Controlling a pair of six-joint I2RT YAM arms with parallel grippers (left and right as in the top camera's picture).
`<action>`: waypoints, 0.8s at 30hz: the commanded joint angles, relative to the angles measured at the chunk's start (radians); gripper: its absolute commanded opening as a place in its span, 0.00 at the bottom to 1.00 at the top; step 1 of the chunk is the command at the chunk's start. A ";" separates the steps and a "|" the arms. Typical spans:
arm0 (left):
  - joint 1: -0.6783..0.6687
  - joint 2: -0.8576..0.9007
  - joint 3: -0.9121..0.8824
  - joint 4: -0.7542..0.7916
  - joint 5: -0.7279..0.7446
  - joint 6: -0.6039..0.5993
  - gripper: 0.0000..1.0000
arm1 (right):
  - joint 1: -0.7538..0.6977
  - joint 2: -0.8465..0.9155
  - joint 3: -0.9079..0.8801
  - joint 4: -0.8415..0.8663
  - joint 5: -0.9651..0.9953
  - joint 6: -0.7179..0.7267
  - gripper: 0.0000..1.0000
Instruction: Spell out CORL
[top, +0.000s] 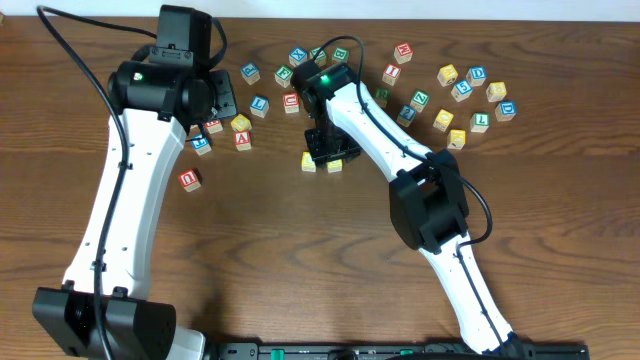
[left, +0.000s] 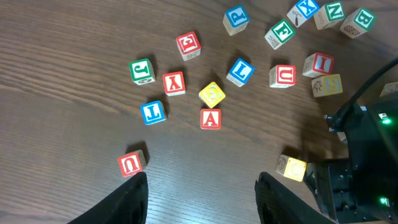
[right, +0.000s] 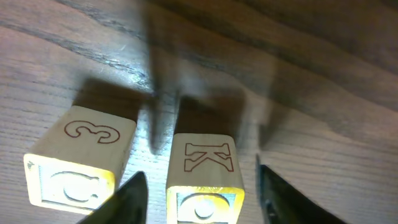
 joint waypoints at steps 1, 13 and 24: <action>0.003 -0.017 0.007 -0.002 -0.013 -0.009 0.55 | 0.002 -0.042 0.044 -0.025 0.005 0.007 0.53; 0.002 -0.008 0.007 -0.003 -0.011 -0.009 0.55 | -0.061 -0.167 0.256 -0.098 -0.029 0.006 0.49; 0.002 -0.008 0.007 -0.002 0.021 -0.010 0.55 | -0.158 -0.179 0.085 -0.142 -0.029 -0.007 0.32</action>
